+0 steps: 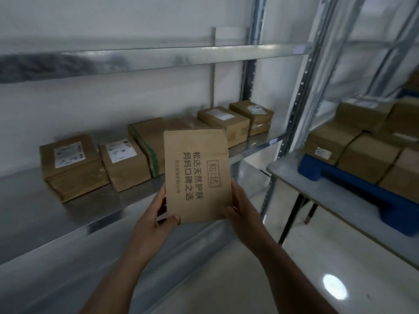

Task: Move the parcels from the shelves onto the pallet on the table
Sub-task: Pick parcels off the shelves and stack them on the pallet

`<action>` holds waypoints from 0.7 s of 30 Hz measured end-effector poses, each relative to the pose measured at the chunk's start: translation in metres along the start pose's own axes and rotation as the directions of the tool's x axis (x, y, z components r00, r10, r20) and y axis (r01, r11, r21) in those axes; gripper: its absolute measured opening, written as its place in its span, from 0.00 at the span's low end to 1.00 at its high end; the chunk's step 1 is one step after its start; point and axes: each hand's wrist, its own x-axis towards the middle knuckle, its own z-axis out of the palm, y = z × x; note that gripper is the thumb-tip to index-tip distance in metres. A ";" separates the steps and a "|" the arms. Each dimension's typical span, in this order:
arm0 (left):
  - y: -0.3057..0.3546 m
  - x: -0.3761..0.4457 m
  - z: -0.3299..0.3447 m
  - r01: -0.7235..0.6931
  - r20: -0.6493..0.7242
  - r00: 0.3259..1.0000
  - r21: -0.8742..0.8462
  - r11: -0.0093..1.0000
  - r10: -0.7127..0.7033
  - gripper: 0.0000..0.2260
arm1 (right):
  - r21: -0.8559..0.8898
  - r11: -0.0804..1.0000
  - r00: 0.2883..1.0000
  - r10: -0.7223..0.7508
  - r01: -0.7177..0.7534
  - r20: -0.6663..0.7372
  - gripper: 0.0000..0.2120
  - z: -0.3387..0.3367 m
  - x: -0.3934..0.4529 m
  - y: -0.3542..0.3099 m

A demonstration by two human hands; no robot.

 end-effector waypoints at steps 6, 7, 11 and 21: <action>0.022 0.027 0.065 -0.041 0.147 0.988 0.003 0.999 0.040 0.34 | 0.049 0.981 0.957 0.195 -0.189 -0.213 0.23 -0.061 -0.019 0.028; 0.024 0.032 0.073 -0.043 0.172 0.984 -0.002 0.999 0.042 0.33 | 0.055 0.978 0.951 0.207 -0.200 -0.230 0.22 -0.069 -0.021 0.030; 0.032 0.053 0.108 -0.031 0.228 0.973 0.000 1.000 0.030 0.29 | 0.048 0.975 0.928 0.220 -0.215 -0.300 0.25 -0.098 -0.022 0.043; 0.075 0.139 0.215 -0.133 0.328 0.933 -0.074 0.988 0.150 0.22 | 0.027 0.979 0.865 0.190 -0.200 -0.464 0.26 -0.205 0.013 0.075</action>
